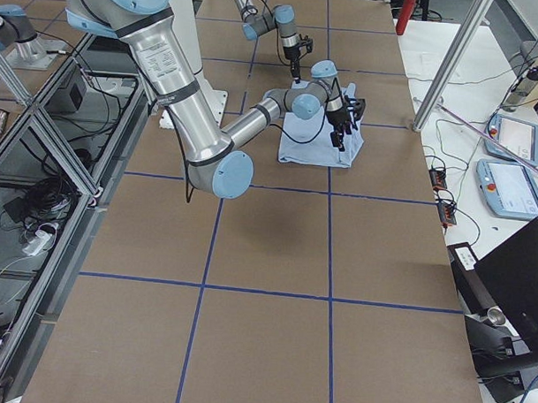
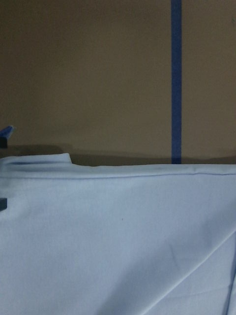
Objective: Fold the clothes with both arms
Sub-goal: 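Lower the left gripper to the folded shirt's side edge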
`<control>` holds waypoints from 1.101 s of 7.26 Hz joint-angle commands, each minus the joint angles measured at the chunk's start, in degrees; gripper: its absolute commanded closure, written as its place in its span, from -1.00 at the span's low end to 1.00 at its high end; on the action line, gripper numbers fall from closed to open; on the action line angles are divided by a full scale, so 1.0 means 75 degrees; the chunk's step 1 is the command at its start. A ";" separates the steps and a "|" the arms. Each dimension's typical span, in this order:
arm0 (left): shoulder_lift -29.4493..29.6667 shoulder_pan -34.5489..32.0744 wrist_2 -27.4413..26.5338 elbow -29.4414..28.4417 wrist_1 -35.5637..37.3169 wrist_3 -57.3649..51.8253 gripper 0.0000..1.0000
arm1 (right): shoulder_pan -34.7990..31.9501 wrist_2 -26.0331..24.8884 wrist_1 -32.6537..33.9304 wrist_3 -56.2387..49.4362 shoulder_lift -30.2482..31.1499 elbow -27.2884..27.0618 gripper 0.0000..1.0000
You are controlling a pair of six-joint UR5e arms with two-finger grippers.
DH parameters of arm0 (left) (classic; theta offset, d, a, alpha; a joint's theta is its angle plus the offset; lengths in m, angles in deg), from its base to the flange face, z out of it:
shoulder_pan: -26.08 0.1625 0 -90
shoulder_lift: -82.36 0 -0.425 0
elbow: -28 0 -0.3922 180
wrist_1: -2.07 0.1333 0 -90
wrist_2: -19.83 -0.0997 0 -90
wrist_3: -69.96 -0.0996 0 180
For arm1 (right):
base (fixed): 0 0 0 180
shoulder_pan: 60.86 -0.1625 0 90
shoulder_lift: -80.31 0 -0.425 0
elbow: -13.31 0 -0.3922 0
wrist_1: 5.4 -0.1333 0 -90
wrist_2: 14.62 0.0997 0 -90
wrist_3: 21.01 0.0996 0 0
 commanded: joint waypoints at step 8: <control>-0.0045 0.0084 -0.0152 0.0119 0.0007 -0.0079 1.00 | 0.0000 -0.0012 0.0000 0.0012 0.0013 0.0004 -1.00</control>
